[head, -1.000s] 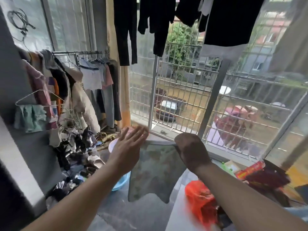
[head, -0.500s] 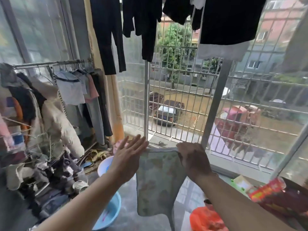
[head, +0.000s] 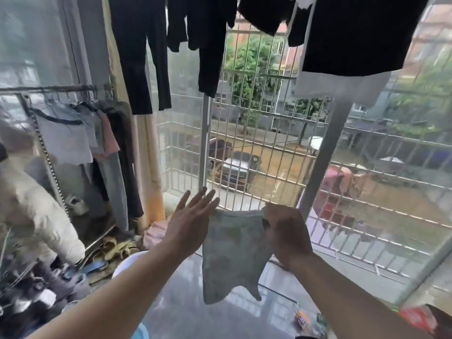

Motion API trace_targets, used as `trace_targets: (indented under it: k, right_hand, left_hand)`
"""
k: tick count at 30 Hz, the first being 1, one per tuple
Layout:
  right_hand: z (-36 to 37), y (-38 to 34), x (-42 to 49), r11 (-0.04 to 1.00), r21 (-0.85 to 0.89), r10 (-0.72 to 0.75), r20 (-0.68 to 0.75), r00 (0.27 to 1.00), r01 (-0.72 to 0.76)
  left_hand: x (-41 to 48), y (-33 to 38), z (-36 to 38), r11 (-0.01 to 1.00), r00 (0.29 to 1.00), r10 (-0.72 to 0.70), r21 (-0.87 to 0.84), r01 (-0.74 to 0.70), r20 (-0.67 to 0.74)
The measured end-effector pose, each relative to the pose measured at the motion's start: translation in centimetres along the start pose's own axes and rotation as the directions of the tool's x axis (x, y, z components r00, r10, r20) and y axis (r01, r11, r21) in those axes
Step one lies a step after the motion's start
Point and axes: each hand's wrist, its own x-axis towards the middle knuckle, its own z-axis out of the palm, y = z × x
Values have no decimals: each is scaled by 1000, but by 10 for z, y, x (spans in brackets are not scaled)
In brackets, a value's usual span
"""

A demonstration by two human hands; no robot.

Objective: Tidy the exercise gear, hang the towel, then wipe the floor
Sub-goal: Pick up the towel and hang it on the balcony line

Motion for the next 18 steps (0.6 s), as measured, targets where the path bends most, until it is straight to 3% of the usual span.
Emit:
trace_targets:
  k: [10,18]
  right_hand:
    - [79,64,147,994,-88,59,-60,996,-65]
    - [126,154,226,980,-91,171,-52,984,-175]
  left_hand:
    - [156,-96,106,991,1000,-4,-134,1,-24]
    - [279,-115,189,991,997,48,-124,-55,-56]
